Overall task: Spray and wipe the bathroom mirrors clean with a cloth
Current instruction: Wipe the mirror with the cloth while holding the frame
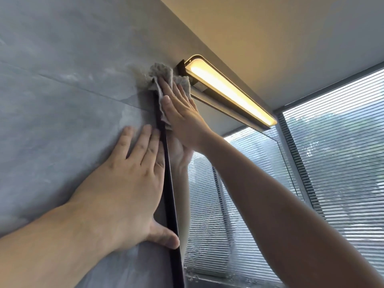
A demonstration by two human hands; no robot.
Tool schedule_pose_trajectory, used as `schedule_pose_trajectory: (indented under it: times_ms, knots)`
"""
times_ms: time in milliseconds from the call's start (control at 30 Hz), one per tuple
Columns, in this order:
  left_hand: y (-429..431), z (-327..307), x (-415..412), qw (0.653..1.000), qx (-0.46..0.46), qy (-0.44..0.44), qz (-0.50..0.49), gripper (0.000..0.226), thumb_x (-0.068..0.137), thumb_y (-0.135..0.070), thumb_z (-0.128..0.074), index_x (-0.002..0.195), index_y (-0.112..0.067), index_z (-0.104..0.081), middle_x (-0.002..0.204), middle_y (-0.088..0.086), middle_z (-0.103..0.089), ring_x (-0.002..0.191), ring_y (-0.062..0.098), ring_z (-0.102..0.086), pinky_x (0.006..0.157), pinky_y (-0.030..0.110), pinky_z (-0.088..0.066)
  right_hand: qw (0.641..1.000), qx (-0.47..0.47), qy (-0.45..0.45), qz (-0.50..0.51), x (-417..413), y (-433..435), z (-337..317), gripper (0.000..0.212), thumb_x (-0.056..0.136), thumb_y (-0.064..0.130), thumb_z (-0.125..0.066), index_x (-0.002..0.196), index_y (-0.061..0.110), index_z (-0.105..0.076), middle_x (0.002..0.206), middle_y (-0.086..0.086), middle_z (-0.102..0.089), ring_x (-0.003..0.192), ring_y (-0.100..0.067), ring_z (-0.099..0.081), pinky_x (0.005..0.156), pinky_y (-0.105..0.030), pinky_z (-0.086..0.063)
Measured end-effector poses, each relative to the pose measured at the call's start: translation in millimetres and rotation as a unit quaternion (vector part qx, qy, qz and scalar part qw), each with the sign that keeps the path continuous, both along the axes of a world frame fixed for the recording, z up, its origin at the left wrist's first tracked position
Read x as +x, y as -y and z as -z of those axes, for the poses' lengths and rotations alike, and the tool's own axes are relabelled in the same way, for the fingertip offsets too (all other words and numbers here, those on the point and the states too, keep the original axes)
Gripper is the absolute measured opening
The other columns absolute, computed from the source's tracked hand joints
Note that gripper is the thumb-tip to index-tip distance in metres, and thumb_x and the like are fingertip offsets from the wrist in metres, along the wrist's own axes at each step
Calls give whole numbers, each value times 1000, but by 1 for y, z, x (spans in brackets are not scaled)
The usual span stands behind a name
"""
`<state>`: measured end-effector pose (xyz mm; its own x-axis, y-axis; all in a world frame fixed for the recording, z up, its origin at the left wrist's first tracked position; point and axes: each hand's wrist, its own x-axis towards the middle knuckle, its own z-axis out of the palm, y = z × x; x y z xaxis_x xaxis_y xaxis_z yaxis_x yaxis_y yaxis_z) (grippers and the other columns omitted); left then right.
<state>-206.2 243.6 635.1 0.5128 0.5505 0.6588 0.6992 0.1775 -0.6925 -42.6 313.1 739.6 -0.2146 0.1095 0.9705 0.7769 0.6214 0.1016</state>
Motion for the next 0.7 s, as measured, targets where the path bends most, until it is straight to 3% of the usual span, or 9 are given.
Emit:
schedule_pose_trajectory:
  times_ms: [67, 200, 333, 400, 467, 533, 633, 700]
  knots:
    - [0, 0, 0, 1000, -8, 7, -3, 153, 57, -107, -12, 142, 11, 34, 151, 36, 40, 144, 49, 38, 116, 65, 23, 998, -29, -51, -19, 20, -9, 5, 53, 114, 42, -18, 166, 31, -10, 174, 7, 1, 159, -10, 10, 126, -30, 9]
    - [1, -1, 1, 1000, -16, 13, -8, 154, 57, -108, -14, 141, 13, 35, 150, 38, 39, 144, 51, 36, 115, 66, 23, 985, -77, -156, -8, 83, -53, 15, 55, 114, 35, -23, 165, 17, -19, 174, -3, -9, 161, -18, -1, 131, -46, -3]
    - [0, -2, 3, 1000, -18, 10, -19, 150, 58, -107, -14, 133, 12, 39, 149, 39, 40, 143, 53, 37, 115, 67, 22, 915, -148, -373, -32, 154, -106, 27, 72, 102, 55, -26, 162, 16, -31, 166, -15, -29, 157, -29, -24, 129, -49, -18]
    - [1, -2, 4, 999, -21, 10, -23, 149, 59, -107, -15, 132, 12, 38, 148, 39, 40, 143, 53, 37, 115, 67, 22, 897, -168, -407, -39, 163, -113, 32, 71, 104, 59, -25, 164, 22, -27, 168, -11, -27, 157, -29, -21, 130, -49, -15]
    - [1, -3, 4, 999, -22, 8, -22, 150, 59, -107, -16, 133, 12, 37, 148, 39, 40, 143, 53, 37, 115, 66, 23, 903, -161, -397, -38, 148, -104, 31, 75, 101, 64, -24, 166, 28, -19, 171, -6, -20, 159, -24, -15, 130, -48, -11]
    - [1, -3, 4, 999, -22, 11, -22, 151, 59, -107, -16, 135, 12, 37, 148, 39, 41, 142, 52, 38, 115, 66, 24, 933, -120, -335, -58, 116, -76, 32, 83, 93, 67, -20, 166, 26, -19, 173, -3, -17, 160, -18, -13, 131, -47, -11]
    - [0, -2, 4, 999, -20, 10, -23, 153, 57, -108, -14, 137, 12, 38, 149, 37, 42, 143, 51, 39, 115, 65, 24, 986, -61, -148, -54, 60, -34, 37, 60, 110, 50, -17, 166, 28, -13, 175, 4, -3, 156, -5, 9, 129, -36, 8]
    - [1, -2, 3, 1000, -11, 2, -23, 153, 56, -108, -10, 137, 11, 39, 150, 36, 42, 143, 49, 39, 116, 64, 23, 998, -41, -41, -21, 28, -8, 45, 54, 113, 43, -15, 165, 33, -6, 173, 11, 6, 153, -1, 18, 125, -29, 15]
